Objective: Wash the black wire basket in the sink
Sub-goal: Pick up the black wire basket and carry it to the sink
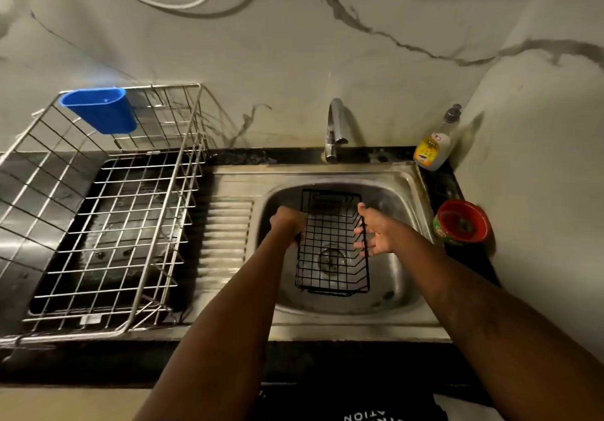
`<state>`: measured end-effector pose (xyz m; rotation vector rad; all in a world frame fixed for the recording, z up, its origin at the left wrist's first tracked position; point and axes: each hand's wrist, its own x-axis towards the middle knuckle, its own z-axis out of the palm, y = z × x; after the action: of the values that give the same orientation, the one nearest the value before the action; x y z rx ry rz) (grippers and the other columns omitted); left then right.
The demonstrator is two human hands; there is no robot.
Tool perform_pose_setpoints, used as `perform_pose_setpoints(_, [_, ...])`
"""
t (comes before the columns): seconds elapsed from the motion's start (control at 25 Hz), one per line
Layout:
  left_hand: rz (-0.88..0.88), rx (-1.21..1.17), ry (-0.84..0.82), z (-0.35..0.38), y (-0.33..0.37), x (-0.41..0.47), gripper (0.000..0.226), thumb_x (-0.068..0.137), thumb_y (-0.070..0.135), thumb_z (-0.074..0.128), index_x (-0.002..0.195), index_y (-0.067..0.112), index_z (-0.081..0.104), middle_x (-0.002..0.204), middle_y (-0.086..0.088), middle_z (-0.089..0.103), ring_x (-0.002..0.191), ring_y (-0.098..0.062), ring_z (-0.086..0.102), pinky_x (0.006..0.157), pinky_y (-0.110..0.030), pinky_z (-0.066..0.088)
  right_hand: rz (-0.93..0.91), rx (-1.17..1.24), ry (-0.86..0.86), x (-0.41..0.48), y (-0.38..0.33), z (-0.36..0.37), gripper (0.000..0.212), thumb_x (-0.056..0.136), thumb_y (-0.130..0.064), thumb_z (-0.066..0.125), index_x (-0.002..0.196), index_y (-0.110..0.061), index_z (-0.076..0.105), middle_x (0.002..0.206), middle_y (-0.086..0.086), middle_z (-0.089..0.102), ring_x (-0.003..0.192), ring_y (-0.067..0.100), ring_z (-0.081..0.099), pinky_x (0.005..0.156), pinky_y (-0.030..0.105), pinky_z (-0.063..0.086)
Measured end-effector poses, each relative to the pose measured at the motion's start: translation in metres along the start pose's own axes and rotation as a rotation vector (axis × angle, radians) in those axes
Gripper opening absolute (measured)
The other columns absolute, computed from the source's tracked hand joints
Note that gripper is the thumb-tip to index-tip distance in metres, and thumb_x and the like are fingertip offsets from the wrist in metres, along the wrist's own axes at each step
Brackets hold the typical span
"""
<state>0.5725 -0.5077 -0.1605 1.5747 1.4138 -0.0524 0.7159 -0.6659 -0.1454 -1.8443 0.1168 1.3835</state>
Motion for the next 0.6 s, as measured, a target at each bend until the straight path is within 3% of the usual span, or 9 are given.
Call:
perform_pose_setpoints(0.12, [-0.031,0.089,0.013,0.018,-0.007,0.017,0.021,0.1,0.022,0.061,0.108,0.003,0.063,0.101,-0.012,0.067,0.081,-0.021,0.069,0.069,-0.032,0.061,0.009,-0.035,-0.031,0.021,-0.001,-0.009,0.071,0.097,-0.07,0.039,0.147,-0.02,0.041,0.131,0.01,0.053,0.112,0.038,0.059,0.091,0.055,0.05])
perform_pose_setpoints(0.24, [-0.062,0.103,0.024,0.032,-0.014,0.034,0.017,0.101,0.023,0.059,0.096,0.007,0.062,0.101,-0.014,0.07,0.091,-0.026,0.071,0.088,-0.039,0.061,-0.001,-0.082,-0.035,0.045,0.0,-0.013,0.072,0.096,-0.073,0.036,0.154,-0.03,0.033,0.136,0.009,0.053,0.113,0.037,0.059,0.097,0.054,0.048])
perform_pose_setpoints(0.36, [-0.041,0.212,0.009,0.047,-0.024,0.052,0.019,0.1,0.025,0.058,0.085,0.013,0.061,0.101,-0.012,0.071,0.1,-0.027,0.07,0.098,-0.044,0.056,0.016,-0.096,-0.022,0.063,0.006,-0.008,0.07,0.096,-0.073,0.034,0.155,-0.034,0.029,0.146,0.009,0.049,0.114,0.038,0.056,0.093,0.05,0.045])
perform_pose_setpoints(0.48, [-0.034,0.36,-0.046,0.054,-0.035,0.062,0.014,0.099,0.024,0.056,0.089,0.015,0.06,0.103,-0.009,0.069,0.105,-0.027,0.067,0.101,-0.041,0.053,0.066,-0.056,-0.053,0.077,0.018,-0.007,0.076,0.092,-0.077,0.037,0.156,-0.037,0.028,0.151,0.014,0.043,0.119,0.043,0.051,0.089,0.049,0.044])
perform_pose_setpoints(0.6, [-0.017,0.388,-0.087,0.058,-0.04,0.067,0.017,0.096,0.026,0.054,0.103,0.013,0.062,0.109,-0.01,0.066,0.109,-0.028,0.064,0.1,-0.04,0.052,0.082,0.034,-0.085,0.087,0.026,-0.012,0.087,0.09,-0.079,0.041,0.158,-0.027,0.025,0.16,0.018,0.03,0.139,0.043,0.036,0.104,0.053,0.039])
